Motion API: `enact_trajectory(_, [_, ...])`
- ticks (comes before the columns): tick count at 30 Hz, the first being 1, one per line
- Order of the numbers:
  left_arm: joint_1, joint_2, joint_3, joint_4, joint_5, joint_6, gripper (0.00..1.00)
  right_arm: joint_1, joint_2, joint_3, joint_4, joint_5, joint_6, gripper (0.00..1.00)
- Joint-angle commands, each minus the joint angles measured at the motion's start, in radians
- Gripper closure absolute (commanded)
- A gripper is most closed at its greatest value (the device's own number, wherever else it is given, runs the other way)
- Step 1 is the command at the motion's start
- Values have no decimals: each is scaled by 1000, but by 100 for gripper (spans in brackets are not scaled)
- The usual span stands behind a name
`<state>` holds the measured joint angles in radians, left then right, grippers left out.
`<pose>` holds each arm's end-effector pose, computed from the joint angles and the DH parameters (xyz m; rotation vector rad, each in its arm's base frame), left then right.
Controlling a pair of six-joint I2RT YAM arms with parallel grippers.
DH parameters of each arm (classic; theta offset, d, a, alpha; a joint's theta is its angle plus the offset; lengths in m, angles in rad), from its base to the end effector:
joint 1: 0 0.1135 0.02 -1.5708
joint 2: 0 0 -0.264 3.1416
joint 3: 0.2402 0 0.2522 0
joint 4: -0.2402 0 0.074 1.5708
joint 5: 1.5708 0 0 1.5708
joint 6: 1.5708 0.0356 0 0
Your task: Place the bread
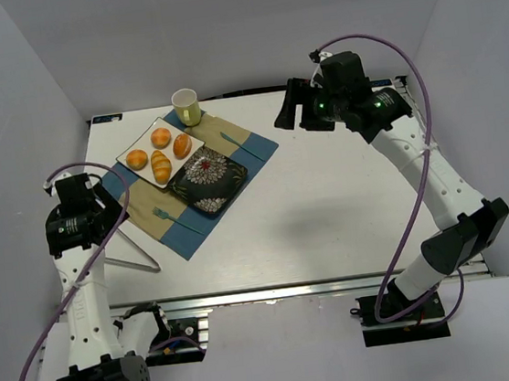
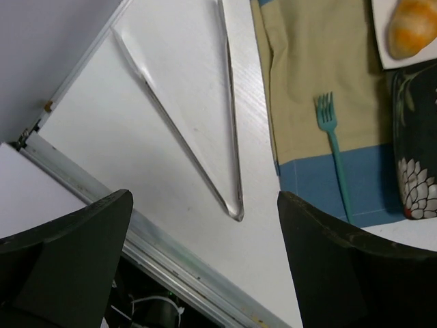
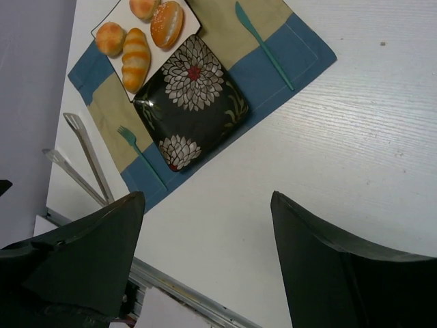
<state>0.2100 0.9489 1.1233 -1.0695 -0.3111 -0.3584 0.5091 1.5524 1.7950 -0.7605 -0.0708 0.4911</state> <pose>0.1586 0.0450 0.3455 -0.8095 2.2941 0.3166 0.2901 0.1648 0.4403 -0.0639 2.1593 0.6690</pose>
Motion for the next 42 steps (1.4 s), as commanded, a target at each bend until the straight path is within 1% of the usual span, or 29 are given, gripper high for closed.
enact_trajectory(1, [-1, -41, -28, -59, 7, -36, 2, -12, -52, -6, 18, -20, -14, 18])
enact_trajectory(6, [-3, -100, -66, -110, 101, -145, 2, -20, -77, -28, 26, 45, -61, 16])
enact_trajectory(8, [-3, -113, -89, -115, 138, -183, 2, -30, -84, -51, 26, 66, -59, 13])
enact_trajectory(10, [-3, -124, -105, -127, 185, -220, 2, -44, -81, -60, 9, 66, -43, 13])
enact_trajectory(12, [-3, -121, -131, -136, 214, -270, 2, -55, -81, -77, 3, 66, -40, 13])
enact_trajectory(15, [-3, -95, -177, -145, 253, -301, 2, -57, -97, -107, 26, 57, -42, 13])
enact_trajectory(18, [-3, -64, -233, -113, 291, -342, 2, -58, -136, -158, 72, 36, -46, 13])
enact_trajectory(19, [-1, -32, -273, -69, 311, -391, 2, -58, -167, -207, 93, 14, -48, 13])
enact_trajectory(20, [-1, -32, -273, -69, 311, -392, 2, -58, -167, -207, 102, 14, -48, 13])
enact_trajectory(21, [-1, -22, -287, -34, 311, -407, 2, -58, -182, -232, 112, 3, -51, 13])
enact_trajectory(22, [-1, -16, -305, -9, 357, -447, 2, -58, -187, -243, 116, -9, -52, 13])
enact_trajectory(23, [-3, -13, -341, 46, 357, -470, 2, -58, -192, -252, 128, -17, -55, 13])
enact_trajectory(25, [-1, -7, -373, 104, 351, -522, 2, -58, -202, -272, 135, -33, -57, 13])
enact_trajectory(27, [-3, 23, -402, 161, 348, -533, 2, -60, -210, -286, 144, -41, -62, 13])
enact_trajectory(29, [-3, 60, -402, 158, 325, -528, 2, -58, -215, -301, 145, -38, -65, 13])
enact_trajectory(30, [-3, 101, -384, 142, 291, -518, 2, -58, -215, -305, 147, -38, -72, 13])
enact_trajectory(34, [0, 166, -349, 134, 218, -482, 2, -60, -210, -318, 155, -29, -82, 13])
enact_trajectory(39, [6, 243, -346, 155, 198, -445, 2, -60, -184, -298, 156, -24, -95, 13])
enact_trajectory(40, [17, 260, -347, 160, 198, -430, 5, -60, -183, -293, 155, -21, -100, 13])
enact_trajectory(42, [29, 278, -349, 178, 198, -407, 5, -63, -173, -286, 156, -17, -103, 13])
